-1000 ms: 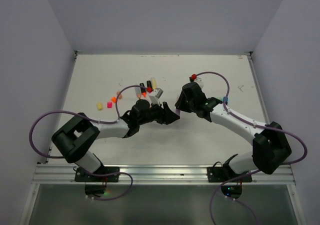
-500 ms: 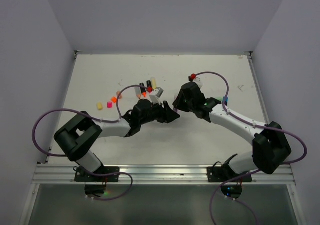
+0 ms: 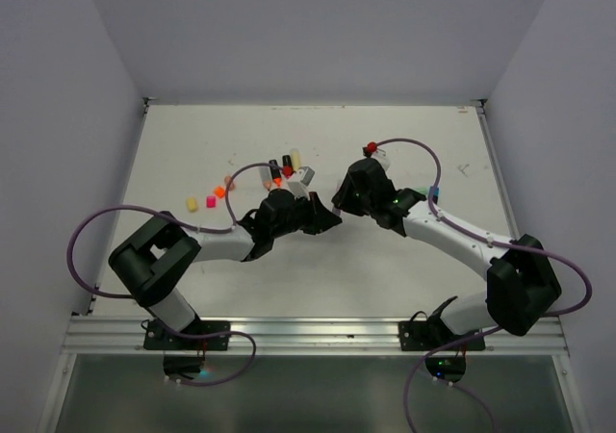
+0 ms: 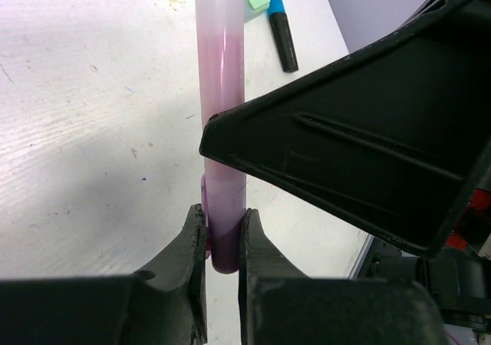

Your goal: Open the pen caps

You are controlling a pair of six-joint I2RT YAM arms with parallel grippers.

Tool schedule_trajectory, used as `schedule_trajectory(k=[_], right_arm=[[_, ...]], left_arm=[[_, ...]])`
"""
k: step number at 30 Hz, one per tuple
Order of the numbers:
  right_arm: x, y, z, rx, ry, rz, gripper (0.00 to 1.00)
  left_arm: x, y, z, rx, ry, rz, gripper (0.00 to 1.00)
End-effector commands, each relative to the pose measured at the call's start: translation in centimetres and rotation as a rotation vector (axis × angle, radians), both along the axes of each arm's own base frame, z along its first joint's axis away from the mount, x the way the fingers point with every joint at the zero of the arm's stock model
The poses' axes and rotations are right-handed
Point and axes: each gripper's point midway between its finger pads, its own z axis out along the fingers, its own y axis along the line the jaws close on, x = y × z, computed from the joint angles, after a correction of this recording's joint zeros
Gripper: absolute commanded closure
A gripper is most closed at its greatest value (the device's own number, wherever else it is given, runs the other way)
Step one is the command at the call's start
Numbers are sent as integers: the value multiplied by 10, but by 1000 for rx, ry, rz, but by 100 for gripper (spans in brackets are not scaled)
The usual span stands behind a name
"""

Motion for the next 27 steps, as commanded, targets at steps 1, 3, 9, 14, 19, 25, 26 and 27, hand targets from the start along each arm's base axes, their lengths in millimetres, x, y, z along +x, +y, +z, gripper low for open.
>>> schedule_trajectory(k=[1, 3, 9, 14, 19, 25, 26, 27], right_arm=[[9, 17, 26, 67, -61, 22, 87], [9, 19, 23, 49, -52, 45, 78], [14, 29, 17, 36, -40, 90, 62], [23, 39, 14, 25, -34, 109, 61], [31, 39, 10, 13, -44, 82, 100], [55, 34, 26, -46, -134, 42, 100], [67, 34, 32, -65, -154, 42, 100], [74, 34, 37, -66, -161, 40, 100]], left_arm=[[-4, -8, 21, -38, -62, -36, 100], [-5, -3, 25, -32, -87, -30, 100], [-7, 3, 39, -31, -134, -31, 100], [-11, 8, 41, -29, -144, -33, 100], [-16, 20, 39, -1, -144, -16, 100], [-28, 47, 32, 39, -177, 17, 100], [-31, 51, 29, 47, -172, 23, 100], [-33, 59, 27, 55, -171, 40, 100]])
